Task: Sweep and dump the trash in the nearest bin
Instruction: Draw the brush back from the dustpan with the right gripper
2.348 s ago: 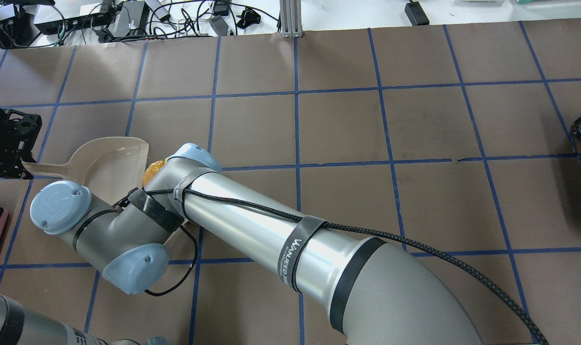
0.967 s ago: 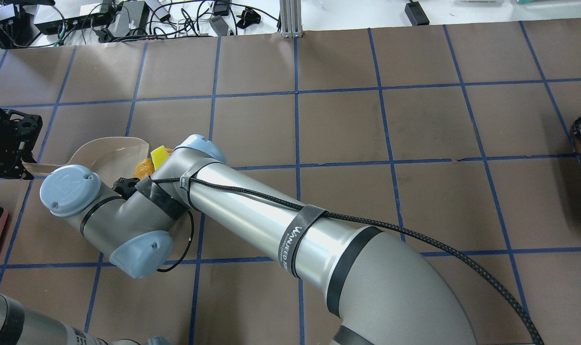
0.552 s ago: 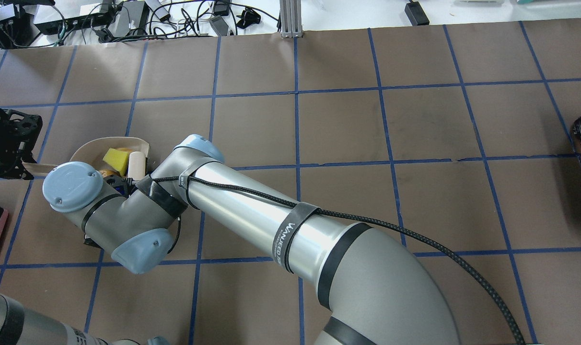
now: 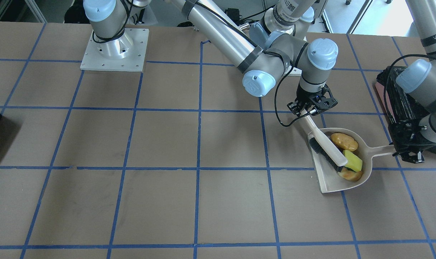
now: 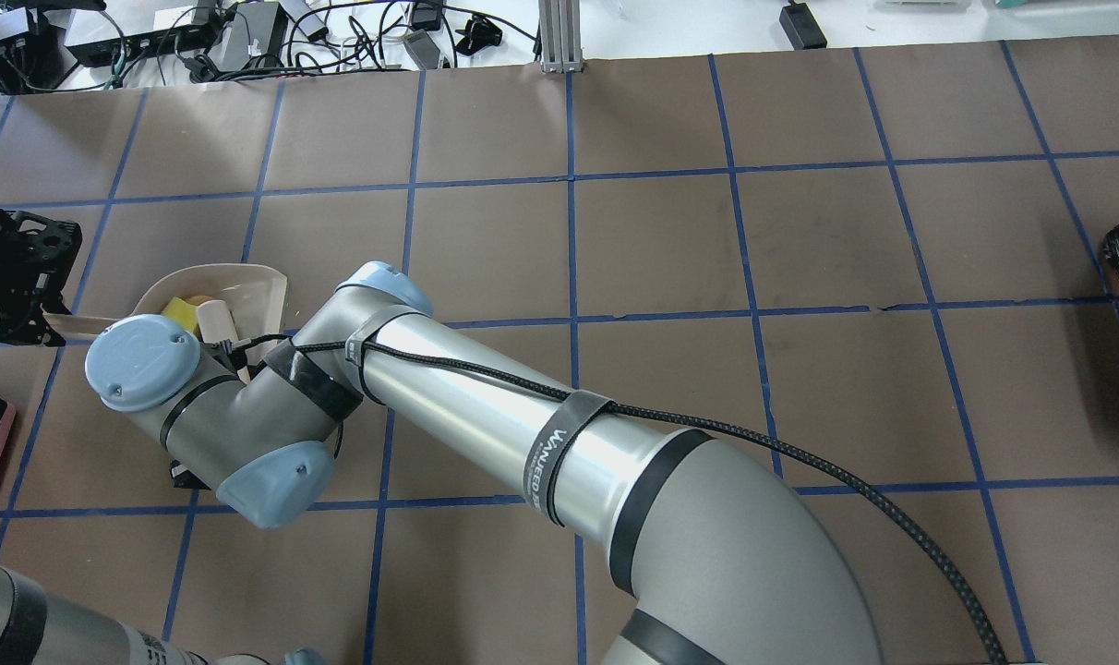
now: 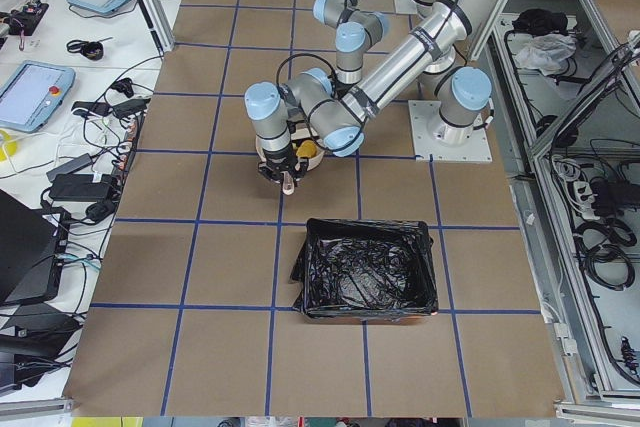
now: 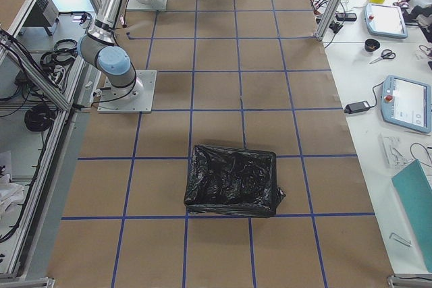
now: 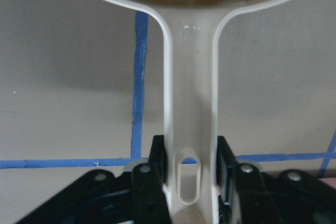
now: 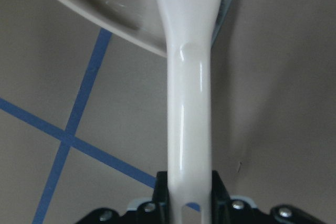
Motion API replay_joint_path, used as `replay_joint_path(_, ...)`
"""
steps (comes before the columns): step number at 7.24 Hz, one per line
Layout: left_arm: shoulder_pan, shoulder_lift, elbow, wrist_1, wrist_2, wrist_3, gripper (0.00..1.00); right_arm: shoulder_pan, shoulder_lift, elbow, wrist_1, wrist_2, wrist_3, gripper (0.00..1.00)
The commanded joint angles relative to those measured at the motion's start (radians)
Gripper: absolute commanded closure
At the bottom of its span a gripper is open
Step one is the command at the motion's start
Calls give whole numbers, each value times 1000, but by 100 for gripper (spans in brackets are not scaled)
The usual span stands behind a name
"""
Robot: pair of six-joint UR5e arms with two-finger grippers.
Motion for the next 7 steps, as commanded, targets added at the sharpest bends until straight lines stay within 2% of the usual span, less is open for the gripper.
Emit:
replay_joint_path(1, 0, -5, 0, 3, -1, -2, 100, -16, -51, 40, 25, -10, 152, 100)
replay_joint_path(2, 0, -9, 0, 3, -1, -7, 100, -34, -100, 97, 22, -10, 244, 100)
replay_joint_path(4, 0, -8, 5, 2, -5, -7, 100, -107, -250, 256, 37, -13, 300, 100)
replay_joint_path(6, 11, 29, 15, -36, -115, -4, 100, -178, -410, 502, 5, -15, 285, 100)
replay_joint_path(7, 24, 35, 43, -96, -157, -8, 100, -209, -486, 611, -5, -70, 286, 100)
